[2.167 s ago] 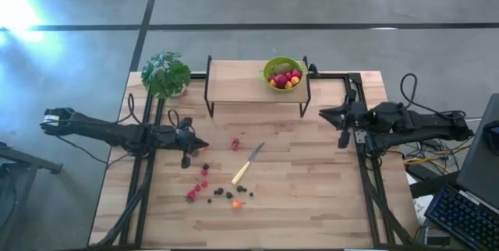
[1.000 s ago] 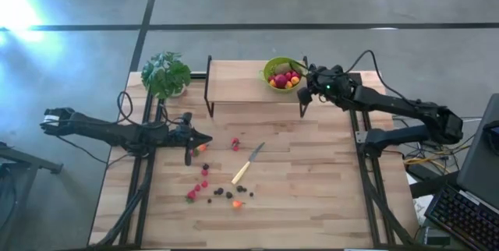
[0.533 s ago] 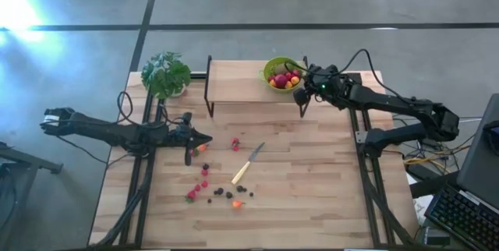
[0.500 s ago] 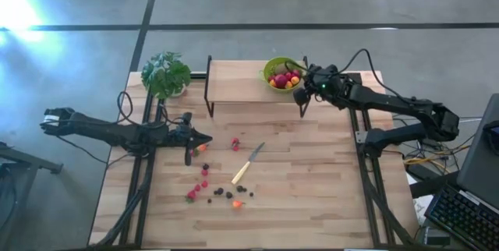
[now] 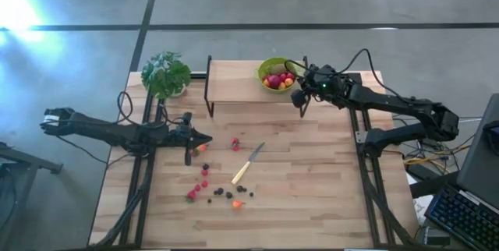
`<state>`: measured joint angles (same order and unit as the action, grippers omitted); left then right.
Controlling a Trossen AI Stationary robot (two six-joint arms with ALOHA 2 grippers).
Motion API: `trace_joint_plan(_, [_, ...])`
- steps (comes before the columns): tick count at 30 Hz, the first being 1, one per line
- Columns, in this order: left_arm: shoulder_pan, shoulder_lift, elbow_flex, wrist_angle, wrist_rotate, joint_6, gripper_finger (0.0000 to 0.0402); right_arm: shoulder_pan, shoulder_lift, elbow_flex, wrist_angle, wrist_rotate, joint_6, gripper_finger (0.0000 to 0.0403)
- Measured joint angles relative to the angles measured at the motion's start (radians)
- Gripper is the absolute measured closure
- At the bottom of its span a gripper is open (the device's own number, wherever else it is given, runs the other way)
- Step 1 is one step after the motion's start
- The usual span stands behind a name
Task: Pick & Place Fruit
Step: Adjust th strainer bowl on the shelf
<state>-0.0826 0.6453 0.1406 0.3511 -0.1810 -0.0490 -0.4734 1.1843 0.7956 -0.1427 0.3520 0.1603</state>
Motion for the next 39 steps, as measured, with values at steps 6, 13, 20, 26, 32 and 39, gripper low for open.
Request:
trace_joint_plan(6, [0.000, 0.000, 0.000, 0.000, 0.000, 0.000, 0.0381, 0.001, 0.017, 0.000, 0.017, -0.058, -0.002, 0.0395])
trace_joint_plan(13, [0.000, 0.000, 0.000, 0.000, 0.000, 0.000, 0.0381, 0.003, 0.087, -0.001, 0.076, -0.110, -0.014, 0.0395])
trace_joint_plan(20, [0.000, 0.000, 0.000, -0.001, 0.000, 0.000, 0.0381, 0.002, 0.121, 0.015, 0.091, -0.041, -0.011, 0.0395])
trace_joint_plan(26, [0.000, 0.000, 0.000, 0.000, 0.000, 0.011, 0.0381, 0.002, 0.121, 0.023, 0.105, -0.001, -0.014, 0.0395])
trace_joint_plan(32, [0.000, 0.000, 0.000, 0.000, 0.000, 0.011, 0.0381, 0.002, 0.128, 0.030, 0.145, 0.013, -0.021, 0.0395])
trace_joint_plan(39, [0.000, 0.000, 0.000, 0.000, 0.000, 0.011, 0.0381, 0.001, 0.160, 0.030, 0.188, -0.043, -0.022, 0.0395])
